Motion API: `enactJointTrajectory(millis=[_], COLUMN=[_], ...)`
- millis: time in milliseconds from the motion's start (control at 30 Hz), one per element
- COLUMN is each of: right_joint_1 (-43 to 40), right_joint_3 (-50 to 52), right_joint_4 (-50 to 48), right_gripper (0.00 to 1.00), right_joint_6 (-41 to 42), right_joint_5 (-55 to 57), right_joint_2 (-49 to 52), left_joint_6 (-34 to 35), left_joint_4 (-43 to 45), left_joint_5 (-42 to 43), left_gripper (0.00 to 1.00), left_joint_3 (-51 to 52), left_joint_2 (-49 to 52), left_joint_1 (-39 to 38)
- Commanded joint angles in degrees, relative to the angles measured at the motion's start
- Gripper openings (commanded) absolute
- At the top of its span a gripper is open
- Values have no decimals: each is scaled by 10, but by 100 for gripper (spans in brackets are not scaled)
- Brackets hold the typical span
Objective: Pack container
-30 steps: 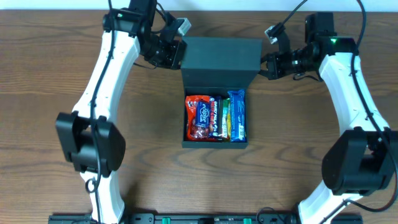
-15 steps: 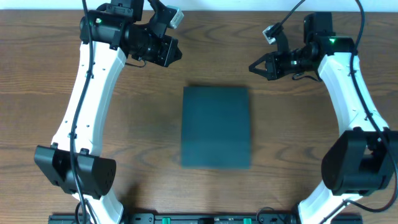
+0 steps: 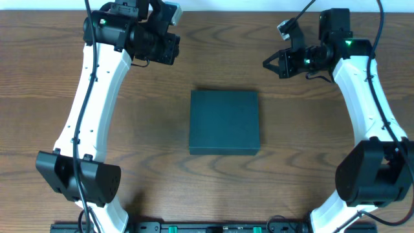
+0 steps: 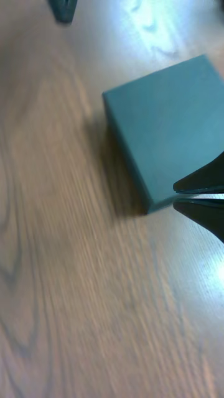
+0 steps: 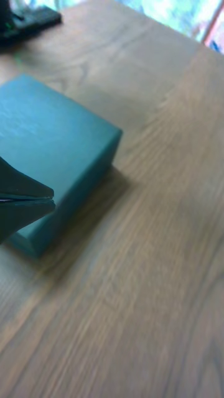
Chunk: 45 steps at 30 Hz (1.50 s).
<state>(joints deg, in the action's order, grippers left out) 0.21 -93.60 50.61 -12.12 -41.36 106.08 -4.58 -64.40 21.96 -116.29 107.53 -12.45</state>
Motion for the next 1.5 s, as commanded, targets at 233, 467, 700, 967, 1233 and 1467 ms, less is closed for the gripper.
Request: enactJointTrajectory(millis=[233,467,700,967,1233,1467], right_joint_1=[-8,-8,-8,-8,-8,-8], right_joint_3=[-13,-12,-12,-12,-12,-12], right_joint_4=[-28,-28,-28,-28,-28,-28], right_gripper=[99,99,99,99,99,99], right_joint_6=[39,39,39,39,39,39], right_joint_5=[56,56,56,56,56,56], right_joint_2=[-16,-16,-16,-16,-16,-16], left_joint_6=[99,99,99,99,99,99], left_joint_4=[-2,-3,-3,-3,-33,-70], left_joint_5=[-80,-80,-80,-80,-80,-89], left_gripper=[95,95,95,95,95,95], left_joint_3=[-1,-1,-1,-1,-1,-1], left_joint_2=[15,15,15,15,15,15], left_joint_1=[0,0,0,0,0,2])
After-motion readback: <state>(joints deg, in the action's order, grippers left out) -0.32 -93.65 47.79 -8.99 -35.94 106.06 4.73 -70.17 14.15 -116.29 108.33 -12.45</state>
